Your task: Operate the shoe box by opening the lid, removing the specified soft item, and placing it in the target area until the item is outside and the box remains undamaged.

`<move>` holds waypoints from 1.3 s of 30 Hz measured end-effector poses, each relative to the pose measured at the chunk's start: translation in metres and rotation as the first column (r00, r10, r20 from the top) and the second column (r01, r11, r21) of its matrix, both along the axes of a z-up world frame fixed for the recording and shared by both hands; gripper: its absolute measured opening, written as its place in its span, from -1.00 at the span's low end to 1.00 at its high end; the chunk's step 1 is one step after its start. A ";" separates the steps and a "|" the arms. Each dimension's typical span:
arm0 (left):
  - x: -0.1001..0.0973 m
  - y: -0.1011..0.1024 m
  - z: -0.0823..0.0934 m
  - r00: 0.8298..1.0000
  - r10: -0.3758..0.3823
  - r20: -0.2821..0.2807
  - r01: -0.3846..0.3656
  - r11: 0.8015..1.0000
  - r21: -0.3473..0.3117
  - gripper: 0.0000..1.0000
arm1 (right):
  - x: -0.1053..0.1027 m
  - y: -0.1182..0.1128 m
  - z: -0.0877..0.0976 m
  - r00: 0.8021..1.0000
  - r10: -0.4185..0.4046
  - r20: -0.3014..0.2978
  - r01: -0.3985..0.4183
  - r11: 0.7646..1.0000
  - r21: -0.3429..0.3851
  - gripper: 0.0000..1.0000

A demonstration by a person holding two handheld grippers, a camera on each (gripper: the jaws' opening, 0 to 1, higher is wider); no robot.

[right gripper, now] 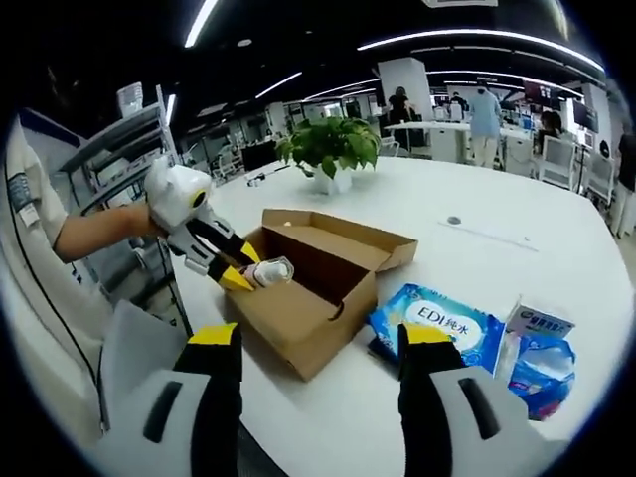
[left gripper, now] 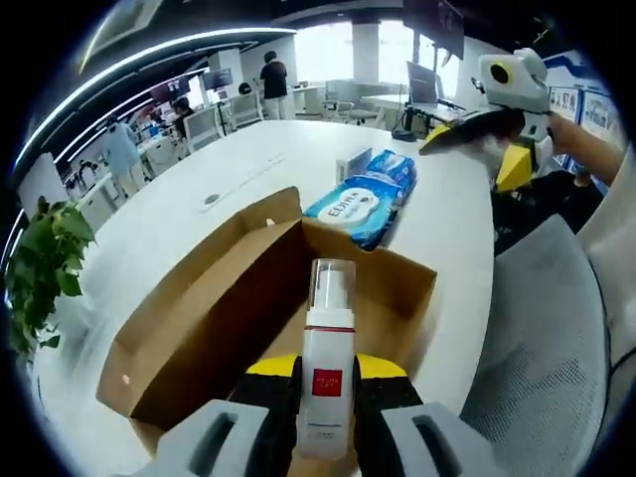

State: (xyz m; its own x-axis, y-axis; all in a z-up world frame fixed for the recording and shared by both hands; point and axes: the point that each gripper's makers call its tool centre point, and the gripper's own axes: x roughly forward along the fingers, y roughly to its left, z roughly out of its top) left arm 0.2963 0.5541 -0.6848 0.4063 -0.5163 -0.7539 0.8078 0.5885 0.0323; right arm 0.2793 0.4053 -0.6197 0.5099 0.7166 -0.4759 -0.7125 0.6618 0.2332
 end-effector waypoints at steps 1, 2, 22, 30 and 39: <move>-0.001 -0.002 0.000 1.000 0.002 0.002 -0.002 1.000 -0.002 -0.61 | 0.001 0.001 0.000 1.000 -0.004 -0.001 0.004 1.000 0.004 0.18; -0.001 -0.004 0.000 1.000 0.006 0.005 -0.006 1.000 -0.003 -0.61 | 0.002 0.003 0.000 1.000 -0.011 -0.004 0.011 1.000 0.010 0.18; -0.001 -0.041 0.015 0.984 0.148 0.104 -0.134 0.982 -0.131 -0.61 | 0.018 0.024 -0.007 0.988 -0.146 -0.046 0.149 0.987 0.066 -0.15; 0.001 -0.046 0.016 0.976 0.176 0.128 -0.159 0.978 -0.137 -0.61 | 0.018 0.038 -0.009 0.983 -0.164 -0.084 0.173 0.979 0.107 -0.20; 0.004 -0.050 0.020 0.964 0.178 0.196 -0.159 0.981 -0.109 -0.62 | 0.024 0.048 -0.005 0.971 -0.195 -0.138 0.217 0.961 0.172 -0.24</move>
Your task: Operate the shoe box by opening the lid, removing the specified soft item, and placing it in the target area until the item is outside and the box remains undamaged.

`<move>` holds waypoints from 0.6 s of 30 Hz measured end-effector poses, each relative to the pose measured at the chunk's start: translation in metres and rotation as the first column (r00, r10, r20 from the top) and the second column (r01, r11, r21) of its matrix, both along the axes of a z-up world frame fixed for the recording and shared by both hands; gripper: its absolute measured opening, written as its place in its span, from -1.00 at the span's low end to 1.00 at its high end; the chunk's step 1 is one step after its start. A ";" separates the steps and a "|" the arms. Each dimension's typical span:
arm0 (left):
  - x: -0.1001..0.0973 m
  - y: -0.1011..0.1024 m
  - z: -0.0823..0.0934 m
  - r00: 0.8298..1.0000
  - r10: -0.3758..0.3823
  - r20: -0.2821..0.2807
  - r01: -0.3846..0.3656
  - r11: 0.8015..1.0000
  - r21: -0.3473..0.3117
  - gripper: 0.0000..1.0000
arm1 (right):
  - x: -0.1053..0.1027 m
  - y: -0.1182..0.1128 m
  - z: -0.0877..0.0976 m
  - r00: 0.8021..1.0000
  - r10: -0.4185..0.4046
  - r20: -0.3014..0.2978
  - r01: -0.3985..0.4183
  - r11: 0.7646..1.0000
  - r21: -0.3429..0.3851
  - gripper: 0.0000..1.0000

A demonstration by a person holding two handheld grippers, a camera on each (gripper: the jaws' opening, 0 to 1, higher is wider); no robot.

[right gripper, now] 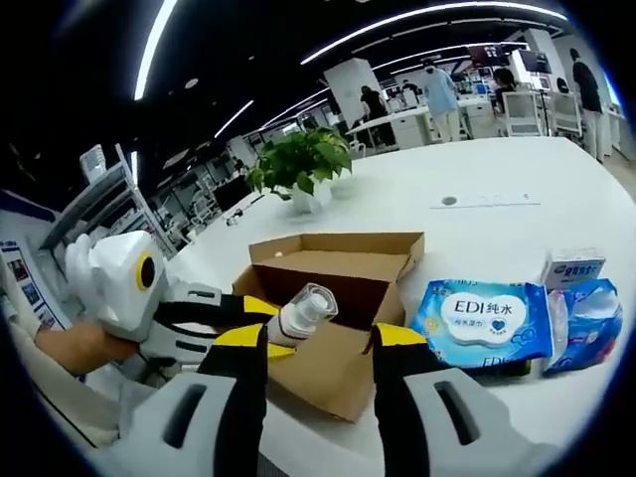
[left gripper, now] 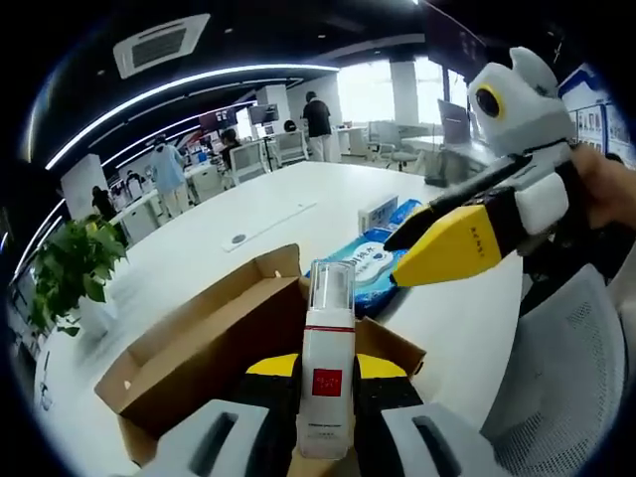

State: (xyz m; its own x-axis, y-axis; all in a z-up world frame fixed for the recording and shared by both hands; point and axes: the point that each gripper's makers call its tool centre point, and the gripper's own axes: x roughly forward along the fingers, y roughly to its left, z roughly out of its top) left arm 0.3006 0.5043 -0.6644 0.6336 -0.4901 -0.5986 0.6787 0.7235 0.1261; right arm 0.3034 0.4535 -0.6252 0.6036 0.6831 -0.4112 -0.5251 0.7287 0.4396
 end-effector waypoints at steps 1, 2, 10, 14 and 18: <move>0.000 -0.001 0.000 1.000 0.000 0.008 0.000 1.000 0.005 -0.62 | 0.000 0.001 0.000 1.000 -0.002 -0.003 0.002 1.000 0.005 -0.24; 0.000 -0.001 0.000 1.000 -0.001 0.013 0.001 1.000 0.009 -0.62 | 0.001 0.001 0.000 1.000 -0.003 -0.005 0.004 1.000 0.006 -0.24; -0.001 -0.008 0.004 0.999 0.003 0.043 -0.003 1.000 0.017 -0.62 | 0.008 0.010 -0.005 0.998 -0.038 -0.045 0.040 0.998 0.046 -0.27; -0.001 -0.012 0.006 0.998 0.008 0.061 -0.009 1.000 0.018 -0.62 | 0.013 0.014 -0.008 0.996 -0.061 -0.060 0.064 0.997 0.043 -0.32; -0.001 -0.016 0.007 0.997 0.010 0.075 -0.011 1.000 0.017 -0.62 | 0.018 0.016 -0.010 0.993 -0.089 -0.077 0.093 0.994 0.060 -0.37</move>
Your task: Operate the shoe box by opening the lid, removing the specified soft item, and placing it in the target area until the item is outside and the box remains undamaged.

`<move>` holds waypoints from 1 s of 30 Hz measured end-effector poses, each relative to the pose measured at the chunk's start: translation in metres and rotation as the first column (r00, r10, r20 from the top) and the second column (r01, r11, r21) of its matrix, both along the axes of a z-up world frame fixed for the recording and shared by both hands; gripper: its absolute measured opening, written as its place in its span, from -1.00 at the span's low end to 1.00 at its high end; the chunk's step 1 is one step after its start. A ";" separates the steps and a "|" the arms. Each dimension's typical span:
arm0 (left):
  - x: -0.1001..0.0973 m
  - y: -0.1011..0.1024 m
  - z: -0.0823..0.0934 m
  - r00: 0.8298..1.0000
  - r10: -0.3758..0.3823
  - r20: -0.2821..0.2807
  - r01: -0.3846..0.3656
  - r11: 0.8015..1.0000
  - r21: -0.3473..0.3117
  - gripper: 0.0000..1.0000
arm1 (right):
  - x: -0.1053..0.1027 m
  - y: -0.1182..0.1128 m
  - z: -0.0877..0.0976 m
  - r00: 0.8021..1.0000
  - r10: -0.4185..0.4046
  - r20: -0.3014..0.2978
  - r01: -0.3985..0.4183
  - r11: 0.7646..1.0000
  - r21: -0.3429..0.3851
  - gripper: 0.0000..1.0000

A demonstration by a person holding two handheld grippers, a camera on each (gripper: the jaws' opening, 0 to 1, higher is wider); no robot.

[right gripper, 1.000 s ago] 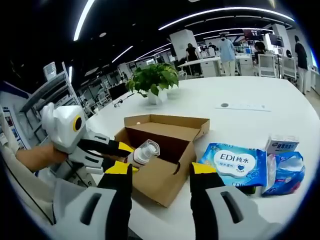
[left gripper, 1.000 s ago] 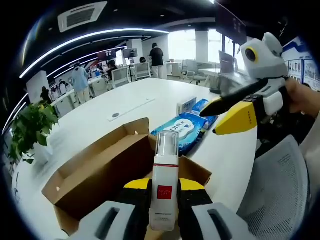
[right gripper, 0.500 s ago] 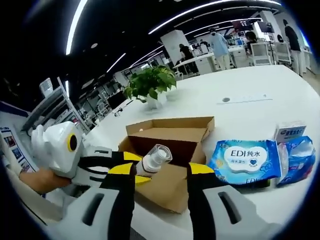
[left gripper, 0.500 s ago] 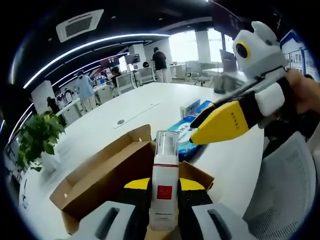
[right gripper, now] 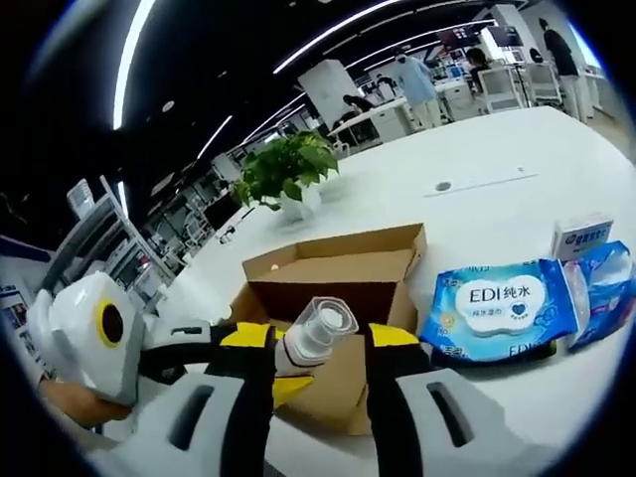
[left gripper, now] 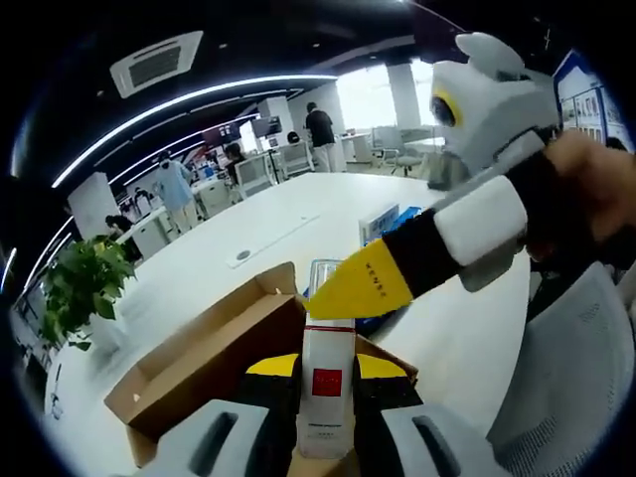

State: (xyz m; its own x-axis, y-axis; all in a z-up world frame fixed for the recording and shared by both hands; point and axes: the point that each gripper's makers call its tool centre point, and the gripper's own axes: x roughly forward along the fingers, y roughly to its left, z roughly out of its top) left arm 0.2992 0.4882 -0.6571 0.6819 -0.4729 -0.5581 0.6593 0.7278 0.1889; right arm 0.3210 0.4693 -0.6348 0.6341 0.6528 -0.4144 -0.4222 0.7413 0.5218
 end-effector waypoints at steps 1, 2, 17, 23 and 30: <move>-0.001 -0.001 0.000 1.000 0.000 0.004 0.000 1.000 0.004 -0.62 | 0.001 0.000 0.000 1.000 -0.010 -0.005 0.010 1.000 0.005 -0.38; -0.001 -0.002 0.000 1.000 -0.001 0.006 0.001 1.000 0.004 -0.62 | 0.002 0.000 -0.001 1.000 -0.015 -0.008 0.015 1.000 0.007 -0.41; -0.002 0.003 -0.004 0.998 -0.037 0.041 0.035 0.998 0.051 -0.61 | 0.003 0.001 -0.004 0.996 -0.034 -0.077 0.038 0.998 0.048 -0.55; -0.002 0.003 -0.008 0.999 -0.045 0.030 0.043 0.998 0.052 -0.61 | -0.001 0.004 -0.001 0.998 0.002 -0.062 0.000 0.999 0.045 -0.60; -0.001 0.005 -0.013 0.999 -0.054 0.004 0.054 0.998 0.037 -0.60 | -0.008 0.012 0.005 0.995 0.089 -0.036 -0.088 0.996 0.031 -0.68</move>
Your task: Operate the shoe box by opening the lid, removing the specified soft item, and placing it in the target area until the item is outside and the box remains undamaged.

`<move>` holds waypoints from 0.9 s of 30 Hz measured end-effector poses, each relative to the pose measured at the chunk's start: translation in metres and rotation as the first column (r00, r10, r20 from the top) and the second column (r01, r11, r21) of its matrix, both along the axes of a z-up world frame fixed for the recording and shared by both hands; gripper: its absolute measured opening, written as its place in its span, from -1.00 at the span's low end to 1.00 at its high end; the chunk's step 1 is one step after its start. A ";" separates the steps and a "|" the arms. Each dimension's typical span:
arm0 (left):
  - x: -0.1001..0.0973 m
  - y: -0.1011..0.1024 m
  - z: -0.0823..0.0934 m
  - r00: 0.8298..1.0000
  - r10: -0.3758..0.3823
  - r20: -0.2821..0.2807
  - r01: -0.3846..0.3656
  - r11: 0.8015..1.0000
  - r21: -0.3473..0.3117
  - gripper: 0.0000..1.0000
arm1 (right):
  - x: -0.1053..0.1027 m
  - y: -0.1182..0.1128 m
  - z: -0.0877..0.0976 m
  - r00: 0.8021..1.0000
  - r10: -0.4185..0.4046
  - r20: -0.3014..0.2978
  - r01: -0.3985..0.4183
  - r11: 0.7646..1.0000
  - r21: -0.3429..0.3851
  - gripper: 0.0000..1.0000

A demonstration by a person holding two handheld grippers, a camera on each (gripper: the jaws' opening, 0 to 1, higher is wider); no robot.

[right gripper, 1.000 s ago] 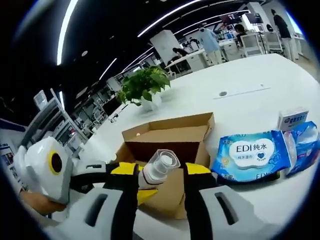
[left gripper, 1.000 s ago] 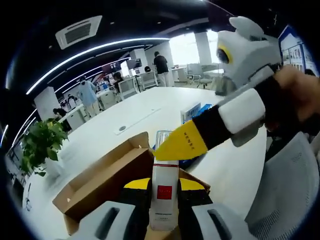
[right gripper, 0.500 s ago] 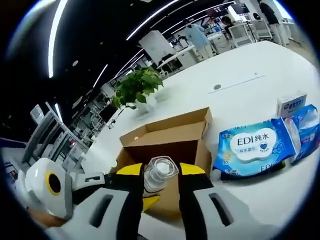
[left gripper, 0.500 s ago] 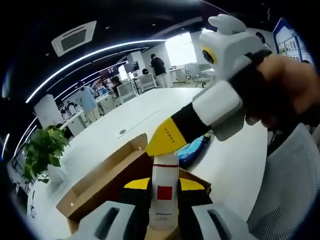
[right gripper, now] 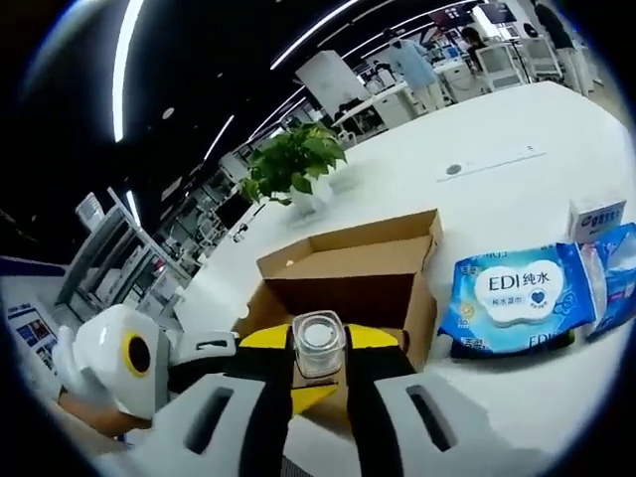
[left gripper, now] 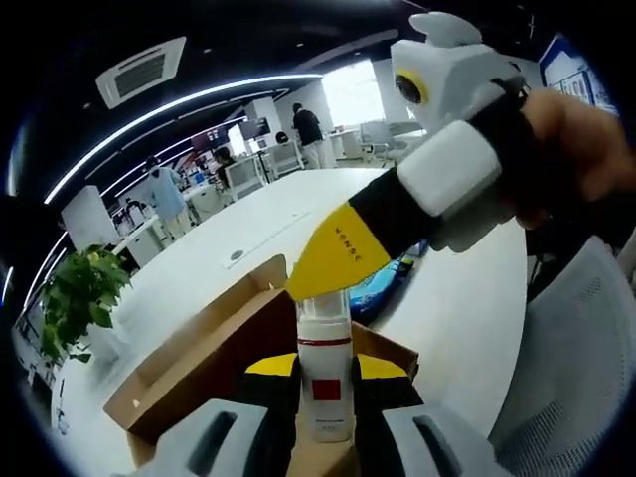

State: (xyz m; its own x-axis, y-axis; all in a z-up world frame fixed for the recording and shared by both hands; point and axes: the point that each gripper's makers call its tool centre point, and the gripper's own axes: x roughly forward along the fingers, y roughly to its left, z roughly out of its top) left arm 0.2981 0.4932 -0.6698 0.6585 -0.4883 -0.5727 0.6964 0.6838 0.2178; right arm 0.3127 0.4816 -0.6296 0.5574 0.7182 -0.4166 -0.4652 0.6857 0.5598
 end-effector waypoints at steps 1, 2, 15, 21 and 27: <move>0.000 0.000 0.000 1.000 0.000 -0.002 0.000 1.000 -0.002 -0.60 | 0.000 0.000 0.000 1.000 -0.002 -0.005 0.002 1.000 0.002 -0.68; 0.000 0.000 0.000 1.000 -0.003 -0.001 0.003 1.000 -0.001 -0.60 | 0.000 0.000 0.000 1.000 0.000 -0.005 0.000 1.000 0.000 -0.68; 0.000 -0.003 0.004 1.000 -0.030 0.005 0.030 0.999 -0.017 -0.60 | -0.001 -0.002 0.005 0.998 0.053 0.030 -0.052 0.998 -0.025 -0.69; -0.002 -0.008 0.008 0.997 -0.078 0.015 0.078 0.997 -0.020 -0.58 | -0.003 -0.002 0.009 0.991 0.111 0.071 -0.108 0.993 -0.050 -0.69; -0.005 -0.009 0.015 0.995 -0.100 -0.008 0.099 0.992 -0.076 -0.44 | -0.004 -0.002 0.016 0.981 0.160 0.111 -0.154 0.986 -0.057 -0.69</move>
State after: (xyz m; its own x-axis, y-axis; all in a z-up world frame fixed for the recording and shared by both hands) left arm 0.2935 0.4845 -0.6550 0.5982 -0.5929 -0.5391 0.7639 0.6252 0.1599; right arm 0.3087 0.4793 -0.6137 0.4852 0.7812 -0.3928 -0.6283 0.6239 0.4647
